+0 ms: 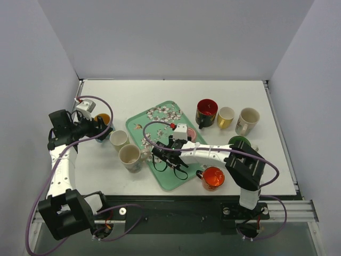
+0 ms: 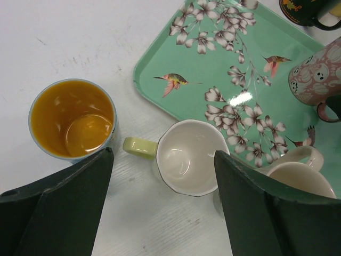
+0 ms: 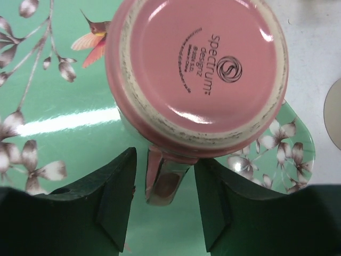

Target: Turn the mug right side up

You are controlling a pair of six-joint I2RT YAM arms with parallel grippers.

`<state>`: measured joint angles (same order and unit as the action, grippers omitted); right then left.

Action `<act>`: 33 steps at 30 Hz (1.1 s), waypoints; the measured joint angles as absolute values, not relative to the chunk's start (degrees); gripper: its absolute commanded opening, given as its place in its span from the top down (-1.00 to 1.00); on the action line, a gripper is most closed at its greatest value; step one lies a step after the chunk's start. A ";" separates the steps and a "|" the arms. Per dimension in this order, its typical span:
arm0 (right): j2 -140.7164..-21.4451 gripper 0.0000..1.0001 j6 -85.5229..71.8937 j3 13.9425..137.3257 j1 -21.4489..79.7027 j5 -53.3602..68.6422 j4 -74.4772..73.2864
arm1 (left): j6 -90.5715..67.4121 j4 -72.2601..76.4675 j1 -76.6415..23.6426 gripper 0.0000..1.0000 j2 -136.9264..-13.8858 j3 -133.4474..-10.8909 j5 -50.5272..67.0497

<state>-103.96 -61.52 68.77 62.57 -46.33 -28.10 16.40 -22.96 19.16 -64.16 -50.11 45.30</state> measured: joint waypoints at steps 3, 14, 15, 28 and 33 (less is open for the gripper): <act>-105.82 0.56 -61.36 68.71 61.91 -47.13 -27.44 | 16.05 -23.07 19.09 -0.74 -64.16 -50.09 45.71; -101.95 1.00 -55.81 64.77 61.73 -46.13 -23.03 | 14.11 -27.00 16.32 -0.74 -64.16 -52.49 47.72; -99.00 1.00 -53.80 62.74 62.06 -45.28 -21.89 | 13.69 -27.62 15.84 -0.74 -64.16 -53.47 48.18; -67.00 1.00 -37.91 54.33 62.59 -37.63 -5.15 | -29.06 -4.62 8.36 -0.72 -63.77 -58.39 62.15; -66.11 1.00 -30.76 60.93 63.57 -34.87 -3.40 | -52.10 13.19 -0.71 -0.75 -64.36 -57.21 63.13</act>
<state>-66.11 -30.76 60.93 63.57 -34.87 -3.40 -52.10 13.19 -0.71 -64.36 -57.21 63.13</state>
